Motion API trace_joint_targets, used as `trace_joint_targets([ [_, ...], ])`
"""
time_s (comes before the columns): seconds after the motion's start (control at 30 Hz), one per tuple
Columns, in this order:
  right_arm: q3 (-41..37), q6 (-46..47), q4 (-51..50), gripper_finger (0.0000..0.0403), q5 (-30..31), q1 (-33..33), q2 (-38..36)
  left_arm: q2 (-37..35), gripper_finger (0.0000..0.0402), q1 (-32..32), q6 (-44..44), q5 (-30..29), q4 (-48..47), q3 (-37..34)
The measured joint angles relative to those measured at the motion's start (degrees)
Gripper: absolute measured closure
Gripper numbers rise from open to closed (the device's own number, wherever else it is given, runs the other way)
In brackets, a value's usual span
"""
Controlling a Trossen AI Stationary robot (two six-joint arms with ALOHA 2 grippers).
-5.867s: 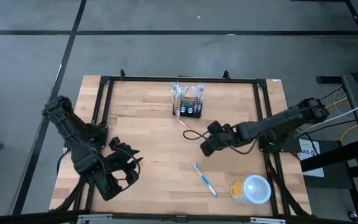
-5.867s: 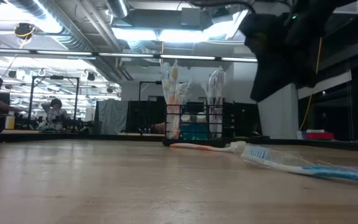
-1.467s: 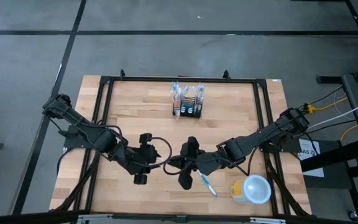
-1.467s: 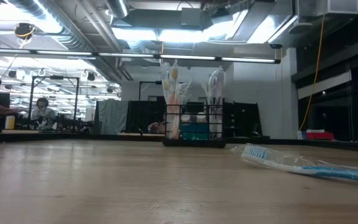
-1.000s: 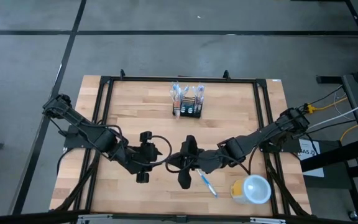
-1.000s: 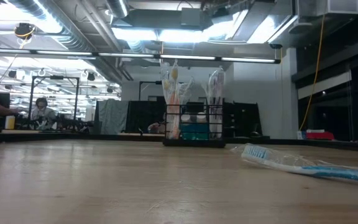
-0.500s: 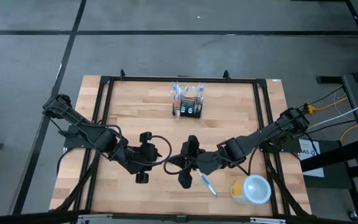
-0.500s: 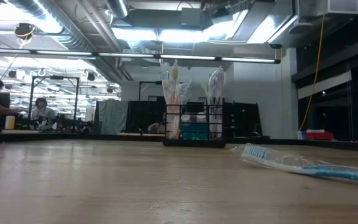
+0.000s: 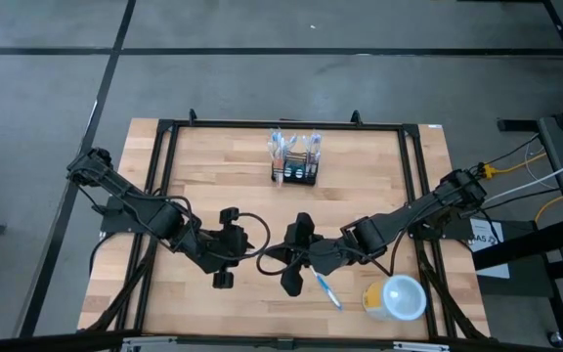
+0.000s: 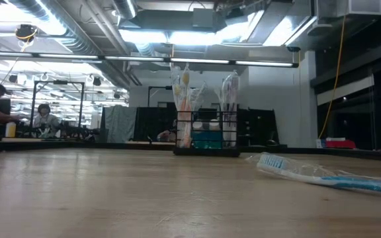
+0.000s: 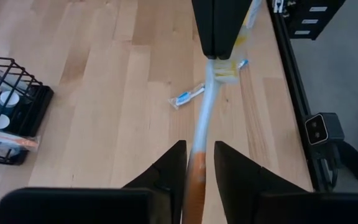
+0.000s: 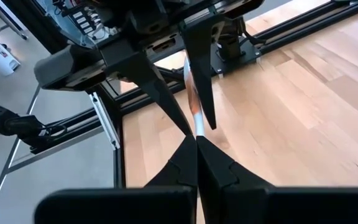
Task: Pick & Place toothbrushing station
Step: Put the orange toothbrush into the left section of the mesh organizer
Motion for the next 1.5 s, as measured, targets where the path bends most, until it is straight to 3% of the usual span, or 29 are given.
trace_joint_targets([
  [0.2,0.0,0.0,0.1,0.0402,-0.8,0.0,0.0,0.0,0.0331,0.0,0.0,-0.3,0.2,0.0],
  [0.37,0.0,-0.1,0.9,0.0403,-0.9,0.0,0.0,0.0,0.0379,0.1,-0.3,-0.4,0.2,0.0],
  [0.5,-0.1,-0.6,2.1,0.0403,0.3,0.2,0.0,-0.1,0.0381,0.6,-1.4,-0.6,0.0,0.0],
  [0.77,-0.2,-2.2,5.8,0.0403,7.7,2.9,0.1,-0.1,0.0383,0.7,-3.1,-3.3,0.4,0.1],
  [1.1,0.0,-10.0,15.0,0.0403,24.7,8.7,-1.1,-0.1,0.0383,0.8,-5.9,-9.3,-1.0,0.0],
  [1.27,0.0,-13.6,17.7,0.0403,38.7,12.0,-1.9,-0.3,0.0383,0.8,-8.3,-17.5,1.7,0.0],
  [1.5,0.0,-13.4,17.3,0.0403,46.1,16.4,-2.1,-3.5,0.0383,4.1,-2.3,-34.0,19.7,-2.7],
])
